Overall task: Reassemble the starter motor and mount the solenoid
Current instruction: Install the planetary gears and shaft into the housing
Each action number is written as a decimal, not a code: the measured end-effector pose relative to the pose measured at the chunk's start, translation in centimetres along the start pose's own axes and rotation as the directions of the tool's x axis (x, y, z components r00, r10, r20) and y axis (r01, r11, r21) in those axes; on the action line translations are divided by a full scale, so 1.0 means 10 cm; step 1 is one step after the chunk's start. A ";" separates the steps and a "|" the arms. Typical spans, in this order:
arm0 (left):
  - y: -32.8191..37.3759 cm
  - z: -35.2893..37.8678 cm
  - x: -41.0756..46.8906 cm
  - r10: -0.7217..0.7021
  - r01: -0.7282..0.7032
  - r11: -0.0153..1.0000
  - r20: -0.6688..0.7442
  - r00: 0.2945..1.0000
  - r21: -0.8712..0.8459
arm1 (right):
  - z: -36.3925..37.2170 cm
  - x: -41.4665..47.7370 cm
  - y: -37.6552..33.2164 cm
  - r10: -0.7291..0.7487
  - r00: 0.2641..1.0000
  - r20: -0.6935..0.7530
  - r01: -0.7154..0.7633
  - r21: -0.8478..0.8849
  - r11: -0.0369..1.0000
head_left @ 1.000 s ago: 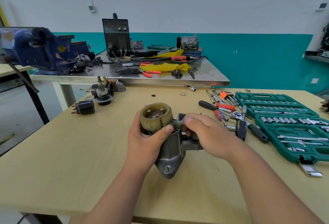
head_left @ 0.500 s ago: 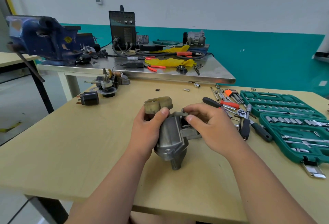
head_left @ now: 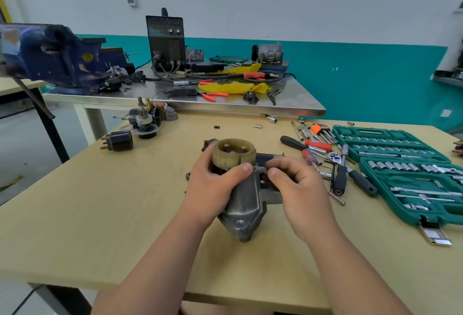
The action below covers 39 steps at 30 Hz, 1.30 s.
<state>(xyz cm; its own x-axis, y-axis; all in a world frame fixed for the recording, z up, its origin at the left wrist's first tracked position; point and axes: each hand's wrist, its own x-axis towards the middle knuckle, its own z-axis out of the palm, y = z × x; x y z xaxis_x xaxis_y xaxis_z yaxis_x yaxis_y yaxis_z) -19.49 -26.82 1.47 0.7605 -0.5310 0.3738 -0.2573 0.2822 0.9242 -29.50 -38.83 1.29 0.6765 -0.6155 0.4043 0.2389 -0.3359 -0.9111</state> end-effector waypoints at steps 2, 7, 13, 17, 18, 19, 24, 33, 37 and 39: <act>0.01 0.01 0.00 -0.004 0.003 0.999 0.014 1.000 0.054 | 0.02 -0.03 0.02 -0.002 0.999 -0.048 0.002 0.007 1.000; 0.01 0.03 -0.02 -0.037 0.035 0.993 0.011 0.999 0.115 | 0.02 -0.07 0.03 -0.010 0.997 -0.077 0.010 -0.009 1.000; 0.07 0.10 -0.05 -0.051 0.060 0.976 -0.046 0.998 0.209 | -0.02 -0.13 0.07 0.009 0.997 -0.073 -0.008 0.015 1.000; 0.07 0.11 -0.05 -0.064 0.076 0.979 -0.072 0.995 0.188 | -0.01 -0.13 0.08 0.018 0.996 -0.082 -0.017 0.016 1.000; 0.08 0.11 -0.05 -0.062 0.074 0.980 -0.072 0.996 0.185 | 0.00 -0.13 0.07 0.018 0.997 -0.075 -0.017 0.018 1.000; 0.08 0.11 -0.05 -0.054 0.066 0.981 -0.068 0.996 0.181 | -0.01 -0.14 0.07 0.014 0.998 -0.065 -0.012 0.021 1.000; 0.06 0.05 -0.20 0.122 -0.122 0.973 0.011 0.992 0.197 | -0.06 -0.24 0.07 -0.060 0.998 -0.017 0.060 0.010 0.998; 0.09 -0.10 -0.34 0.099 -0.147 0.957 0.192 0.976 0.251 | -0.11 -0.31 0.10 -0.181 0.983 0.030 0.182 -0.035 0.983; 0.10 -0.02 -0.38 0.077 -0.094 0.973 0.085 0.993 0.213 | -0.15 -0.29 0.10 -0.155 0.984 0.086 0.157 -0.009 0.988; 0.09 0.02 -0.40 0.080 -0.087 0.977 0.042 0.996 0.193 | -0.16 -0.31 0.10 -0.112 0.987 0.112 0.111 0.013 0.994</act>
<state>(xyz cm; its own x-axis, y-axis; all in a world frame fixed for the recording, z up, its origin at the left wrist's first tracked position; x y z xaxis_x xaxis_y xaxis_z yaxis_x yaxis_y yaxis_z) -22.92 -24.61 0.81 0.7115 -0.5399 0.4498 -0.4325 0.1680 0.8858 -32.47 -38.44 -0.71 0.7196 -0.4902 0.4919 0.3215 -0.3926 -0.8617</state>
